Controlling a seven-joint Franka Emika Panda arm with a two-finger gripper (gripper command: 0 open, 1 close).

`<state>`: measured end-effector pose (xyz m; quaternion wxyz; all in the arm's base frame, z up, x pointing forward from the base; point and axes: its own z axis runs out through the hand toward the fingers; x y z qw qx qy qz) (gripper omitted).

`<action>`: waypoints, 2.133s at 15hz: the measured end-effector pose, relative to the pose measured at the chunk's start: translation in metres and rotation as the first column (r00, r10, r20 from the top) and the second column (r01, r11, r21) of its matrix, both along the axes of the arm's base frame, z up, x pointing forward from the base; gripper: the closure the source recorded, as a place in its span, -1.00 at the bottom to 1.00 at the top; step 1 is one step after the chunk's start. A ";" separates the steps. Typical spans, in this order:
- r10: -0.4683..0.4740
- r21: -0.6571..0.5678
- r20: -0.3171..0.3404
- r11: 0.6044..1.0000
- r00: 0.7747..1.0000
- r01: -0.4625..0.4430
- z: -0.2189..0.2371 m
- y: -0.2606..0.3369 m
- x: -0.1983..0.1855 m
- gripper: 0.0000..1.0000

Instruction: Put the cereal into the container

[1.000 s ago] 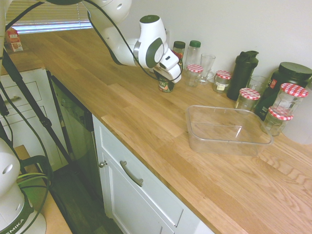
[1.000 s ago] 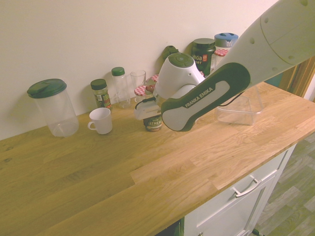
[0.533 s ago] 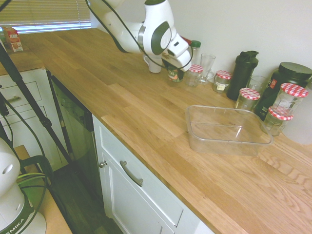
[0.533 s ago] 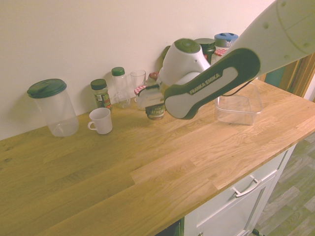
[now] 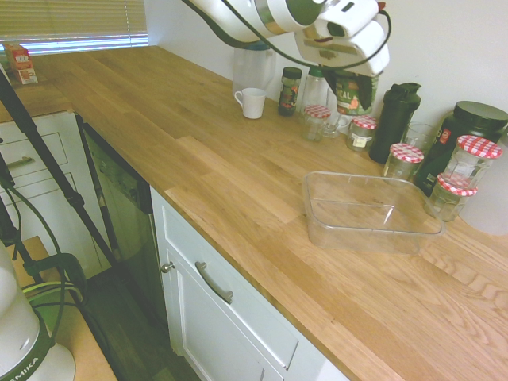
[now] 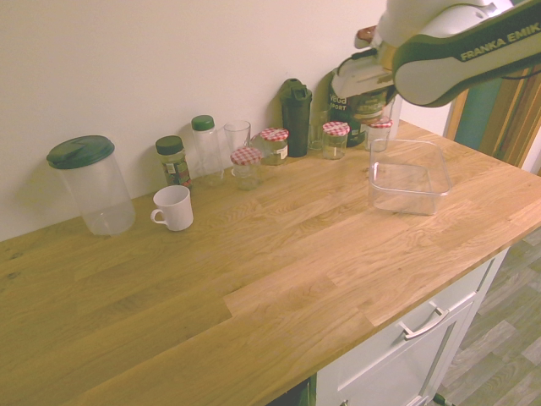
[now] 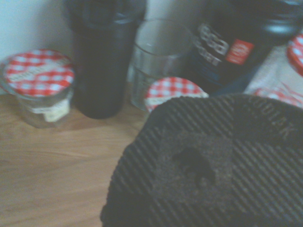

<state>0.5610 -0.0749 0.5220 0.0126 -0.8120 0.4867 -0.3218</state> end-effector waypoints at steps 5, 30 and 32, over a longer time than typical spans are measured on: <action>-0.106 0.039 -0.032 0.993 0.994 0.107 -0.068 -0.073 -0.040 1.00; -0.218 0.201 -0.178 0.947 0.960 0.252 -0.162 -0.114 0.011 -1.00; -0.214 0.208 -0.196 0.945 0.957 0.253 -0.161 -0.108 0.011 -1.00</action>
